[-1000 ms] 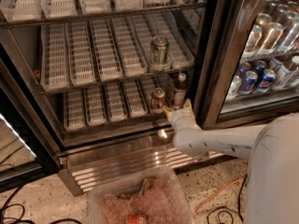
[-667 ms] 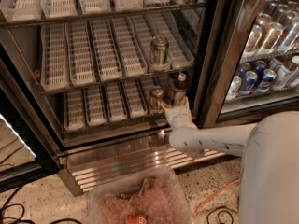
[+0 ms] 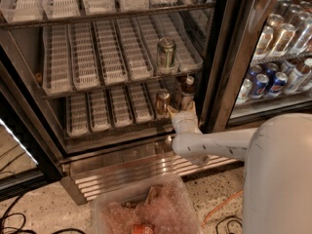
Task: Pick blue plastic bottle from bottom shelf of fridge
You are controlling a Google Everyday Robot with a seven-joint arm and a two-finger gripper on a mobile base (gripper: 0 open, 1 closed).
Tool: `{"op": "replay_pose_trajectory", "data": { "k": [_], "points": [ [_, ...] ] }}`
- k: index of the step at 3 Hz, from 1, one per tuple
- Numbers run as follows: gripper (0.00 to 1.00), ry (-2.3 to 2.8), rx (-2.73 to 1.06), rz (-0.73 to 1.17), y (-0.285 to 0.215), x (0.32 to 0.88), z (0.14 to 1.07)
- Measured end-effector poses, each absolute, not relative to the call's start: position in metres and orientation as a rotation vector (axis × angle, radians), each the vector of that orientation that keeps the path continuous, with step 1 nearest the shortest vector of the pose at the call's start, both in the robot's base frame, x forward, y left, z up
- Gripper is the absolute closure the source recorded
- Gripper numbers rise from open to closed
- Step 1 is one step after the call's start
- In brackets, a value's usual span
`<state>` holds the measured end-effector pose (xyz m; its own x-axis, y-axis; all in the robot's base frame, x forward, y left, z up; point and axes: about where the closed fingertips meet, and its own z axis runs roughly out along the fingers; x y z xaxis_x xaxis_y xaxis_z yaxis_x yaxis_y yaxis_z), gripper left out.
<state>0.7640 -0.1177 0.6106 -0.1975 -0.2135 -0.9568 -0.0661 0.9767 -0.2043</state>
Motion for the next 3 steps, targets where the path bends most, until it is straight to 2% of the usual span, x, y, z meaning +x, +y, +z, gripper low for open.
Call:
{"op": "replay_pose_trajectory", "data": {
  "k": [3],
  "points": [
    [0.34,1.738,-0.111,-0.243,-0.149,0.778,0.620]
  ]
}}
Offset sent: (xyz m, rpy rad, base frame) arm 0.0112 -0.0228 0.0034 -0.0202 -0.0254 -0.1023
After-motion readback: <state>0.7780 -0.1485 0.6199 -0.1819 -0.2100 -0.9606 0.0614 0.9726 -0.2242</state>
